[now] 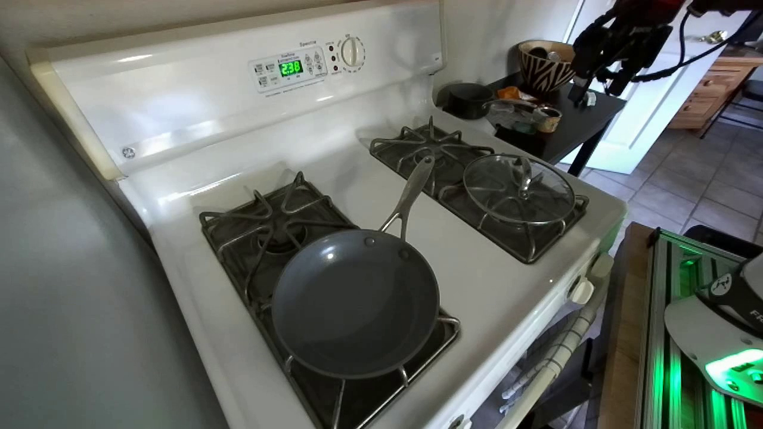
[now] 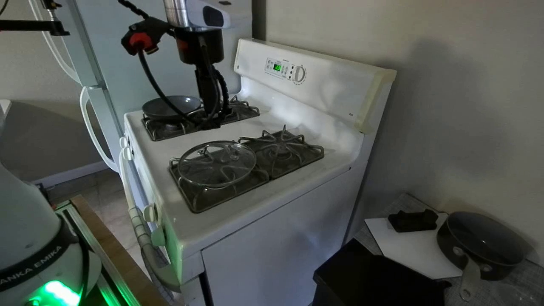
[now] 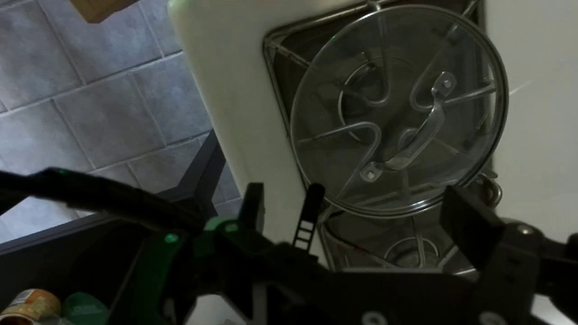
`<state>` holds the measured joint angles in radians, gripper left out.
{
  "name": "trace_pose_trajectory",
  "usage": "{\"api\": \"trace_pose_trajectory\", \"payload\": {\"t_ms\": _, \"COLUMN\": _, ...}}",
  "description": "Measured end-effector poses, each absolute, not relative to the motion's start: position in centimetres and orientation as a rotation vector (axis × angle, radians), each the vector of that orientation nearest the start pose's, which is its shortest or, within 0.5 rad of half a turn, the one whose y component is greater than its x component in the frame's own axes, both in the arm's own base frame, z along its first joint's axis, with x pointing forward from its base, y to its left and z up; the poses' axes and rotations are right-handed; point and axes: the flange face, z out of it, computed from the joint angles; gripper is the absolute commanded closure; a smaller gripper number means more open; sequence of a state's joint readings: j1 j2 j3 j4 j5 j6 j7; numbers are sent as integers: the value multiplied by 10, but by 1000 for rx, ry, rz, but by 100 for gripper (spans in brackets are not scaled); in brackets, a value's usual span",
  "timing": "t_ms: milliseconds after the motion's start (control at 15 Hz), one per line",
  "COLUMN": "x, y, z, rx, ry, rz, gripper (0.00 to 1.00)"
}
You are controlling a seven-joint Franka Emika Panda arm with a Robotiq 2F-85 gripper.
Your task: Pick up the clear pan lid and put it on the gray pan
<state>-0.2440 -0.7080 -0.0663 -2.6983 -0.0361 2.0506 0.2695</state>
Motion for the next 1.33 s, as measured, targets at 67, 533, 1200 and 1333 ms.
{"api": "trace_pose_trajectory", "payload": {"t_ms": 67, "x": 322, "y": -93, "z": 437, "rx": -3017, "ry": 869, "rz": -93, "gripper": 0}}
{"api": "trace_pose_trajectory", "payload": {"t_ms": 533, "x": 348, "y": -43, "z": 398, "rx": -2993, "ry": 905, "rz": -112, "gripper": 0}}
{"api": "trace_pose_trajectory", "payload": {"t_ms": 1200, "x": 374, "y": -32, "z": 346, "rx": -2962, "ry": 981, "rz": -83, "gripper": 3}}
{"api": "trace_pose_trajectory", "payload": {"t_ms": 1333, "x": 376, "y": -32, "z": 337, "rx": -2958, "ry": 1000, "rz": -61, "gripper": 7}}
